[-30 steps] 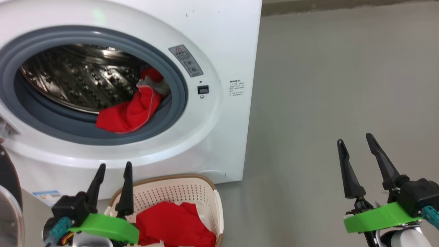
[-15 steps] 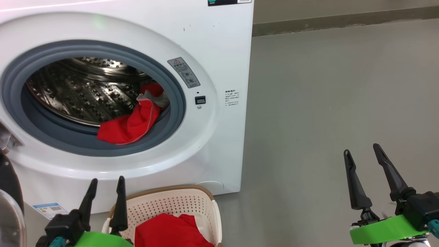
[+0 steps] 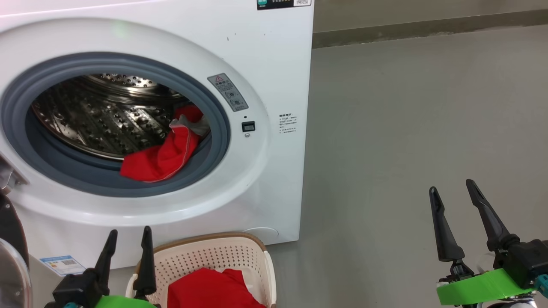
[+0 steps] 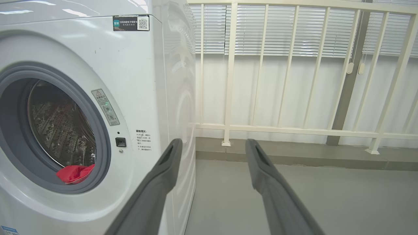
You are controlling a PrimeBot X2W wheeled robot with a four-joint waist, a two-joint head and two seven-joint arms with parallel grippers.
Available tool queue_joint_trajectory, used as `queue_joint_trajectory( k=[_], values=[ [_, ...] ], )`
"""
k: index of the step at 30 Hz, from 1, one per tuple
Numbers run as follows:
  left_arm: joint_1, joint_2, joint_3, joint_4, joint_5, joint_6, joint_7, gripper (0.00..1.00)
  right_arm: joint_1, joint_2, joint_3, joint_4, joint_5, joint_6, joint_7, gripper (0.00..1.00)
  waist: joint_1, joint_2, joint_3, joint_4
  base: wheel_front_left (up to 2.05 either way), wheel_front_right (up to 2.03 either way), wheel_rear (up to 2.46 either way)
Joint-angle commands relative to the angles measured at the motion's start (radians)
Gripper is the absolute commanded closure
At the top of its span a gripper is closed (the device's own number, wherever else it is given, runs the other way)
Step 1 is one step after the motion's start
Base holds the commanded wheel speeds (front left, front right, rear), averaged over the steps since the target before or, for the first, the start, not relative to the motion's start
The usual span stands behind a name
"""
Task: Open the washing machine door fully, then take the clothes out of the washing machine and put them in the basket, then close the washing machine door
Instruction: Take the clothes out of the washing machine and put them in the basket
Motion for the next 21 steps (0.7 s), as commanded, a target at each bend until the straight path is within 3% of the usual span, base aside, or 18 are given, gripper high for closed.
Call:
queue_joint_trajectory(
  k=[1, 21],
  values=[
    [-0.019, 0.017, 0.032, -0.030, 0.015, 0.006, -0.012, 0.00, -0.009, -0.005, 0.021, -0.024, -0.002, 0.006, -0.006, 0.00, 0.0000, 0.0000, 0.002, 0.000, 0.00, 0.00, 0.00],
    [-0.022, 0.016, 0.024, -0.032, 0.024, -0.002, -0.012, 0.00, -0.005, -0.010, 0.024, -0.014, -0.002, 0.006, -0.006, 0.00, 0.0000, 0.0000, 0.013, -0.010, 0.00, 0.00, 0.00]
  ],
)
